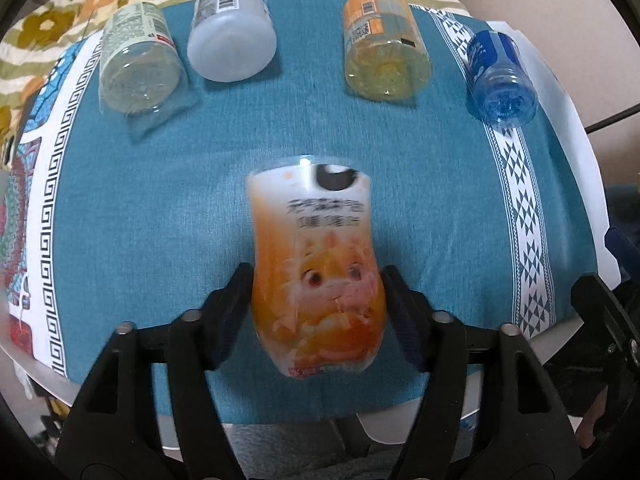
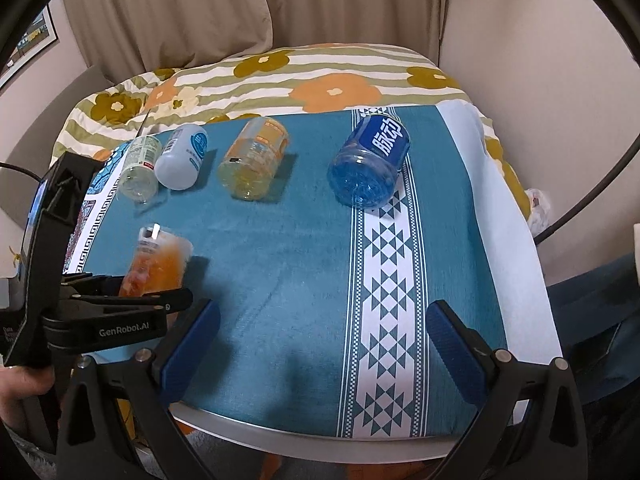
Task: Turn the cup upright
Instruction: 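Lift the orange-printed cup with the left gripper and rotate it, then grasp the orange-printed cup with the right gripper while the left gripper releases it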
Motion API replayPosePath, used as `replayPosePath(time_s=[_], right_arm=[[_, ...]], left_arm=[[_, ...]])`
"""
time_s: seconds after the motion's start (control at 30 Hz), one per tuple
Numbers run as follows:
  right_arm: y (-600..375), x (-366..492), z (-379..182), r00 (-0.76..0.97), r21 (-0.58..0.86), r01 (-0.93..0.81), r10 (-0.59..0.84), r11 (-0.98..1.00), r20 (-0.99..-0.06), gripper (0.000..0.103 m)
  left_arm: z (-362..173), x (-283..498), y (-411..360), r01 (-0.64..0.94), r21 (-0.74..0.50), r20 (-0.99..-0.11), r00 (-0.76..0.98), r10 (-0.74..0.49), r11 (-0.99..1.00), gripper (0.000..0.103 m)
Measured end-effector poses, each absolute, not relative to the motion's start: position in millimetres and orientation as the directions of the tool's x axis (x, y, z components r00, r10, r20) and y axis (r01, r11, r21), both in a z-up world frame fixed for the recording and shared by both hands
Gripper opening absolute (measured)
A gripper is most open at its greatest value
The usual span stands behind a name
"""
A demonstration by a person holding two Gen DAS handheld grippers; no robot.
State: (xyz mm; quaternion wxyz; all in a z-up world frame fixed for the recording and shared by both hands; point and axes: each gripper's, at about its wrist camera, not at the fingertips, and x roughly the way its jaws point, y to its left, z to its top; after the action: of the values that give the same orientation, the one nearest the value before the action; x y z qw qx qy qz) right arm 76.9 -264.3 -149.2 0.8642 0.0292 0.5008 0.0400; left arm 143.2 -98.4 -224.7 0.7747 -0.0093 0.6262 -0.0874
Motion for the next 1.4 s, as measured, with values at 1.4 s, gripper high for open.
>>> replayPosePath(time_s=[1.4], right_arm=[[-172,176,-170,0.082,0.365,-0.075,0.371,0.928,-0.925,0.097]], left_arm=[[-173,123,59,-0.039,-0.078,-0.933,0.355,-0.059,0.996,0.103]])
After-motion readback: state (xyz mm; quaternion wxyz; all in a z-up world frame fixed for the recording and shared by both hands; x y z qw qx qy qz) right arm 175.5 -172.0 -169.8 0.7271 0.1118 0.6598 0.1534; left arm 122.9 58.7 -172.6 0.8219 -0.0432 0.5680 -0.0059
